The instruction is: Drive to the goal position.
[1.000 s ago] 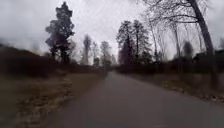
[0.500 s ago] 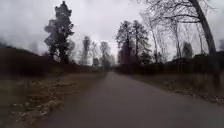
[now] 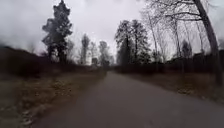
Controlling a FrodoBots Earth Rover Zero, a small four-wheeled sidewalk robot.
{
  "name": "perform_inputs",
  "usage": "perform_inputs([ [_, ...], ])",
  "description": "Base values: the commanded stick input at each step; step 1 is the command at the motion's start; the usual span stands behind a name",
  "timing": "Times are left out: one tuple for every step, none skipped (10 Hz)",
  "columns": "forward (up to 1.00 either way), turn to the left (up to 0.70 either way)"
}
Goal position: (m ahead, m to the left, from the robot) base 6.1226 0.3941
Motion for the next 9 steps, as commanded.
perform_inputs([
  [0.7, 0.0],
  [0.7, 0.0],
  [0.7, 0.0],
  [0.7, 0.0],
  [0.7, 0.0],
  [0.7, 0.0],
  [0.7, 0.0],
  [0.7, 0.0],
  [0.7, 0.0],
])
